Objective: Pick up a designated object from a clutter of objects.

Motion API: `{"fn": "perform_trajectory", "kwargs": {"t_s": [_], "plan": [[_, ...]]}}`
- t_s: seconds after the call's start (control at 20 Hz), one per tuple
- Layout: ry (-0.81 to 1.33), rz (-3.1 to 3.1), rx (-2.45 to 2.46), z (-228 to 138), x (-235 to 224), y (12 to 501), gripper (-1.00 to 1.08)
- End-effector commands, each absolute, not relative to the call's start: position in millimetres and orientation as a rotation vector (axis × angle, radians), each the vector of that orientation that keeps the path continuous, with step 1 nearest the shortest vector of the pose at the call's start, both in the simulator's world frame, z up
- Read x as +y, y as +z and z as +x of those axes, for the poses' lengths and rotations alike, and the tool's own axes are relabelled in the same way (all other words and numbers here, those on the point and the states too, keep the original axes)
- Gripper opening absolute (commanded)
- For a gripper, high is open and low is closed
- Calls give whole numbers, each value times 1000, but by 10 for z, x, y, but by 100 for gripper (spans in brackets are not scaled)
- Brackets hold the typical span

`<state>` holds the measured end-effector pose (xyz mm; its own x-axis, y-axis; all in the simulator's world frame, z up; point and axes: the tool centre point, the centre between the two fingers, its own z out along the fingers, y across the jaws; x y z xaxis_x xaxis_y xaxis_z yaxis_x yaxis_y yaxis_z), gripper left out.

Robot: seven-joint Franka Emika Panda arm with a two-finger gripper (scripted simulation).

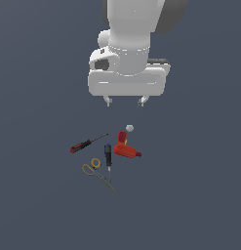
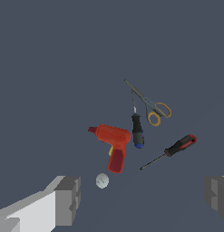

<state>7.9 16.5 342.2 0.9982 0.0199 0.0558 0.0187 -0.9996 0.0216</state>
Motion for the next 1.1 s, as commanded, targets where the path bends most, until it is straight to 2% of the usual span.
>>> {"fn": "perform_trajectory", "kwargs": {"t_s": [0.0,0.65,1.05], "plan": [[87,3119,30,79,165,3422,100],[73,3129,44,105,129,3443,100],[64,3132,68,257,62,3154,100]]}}
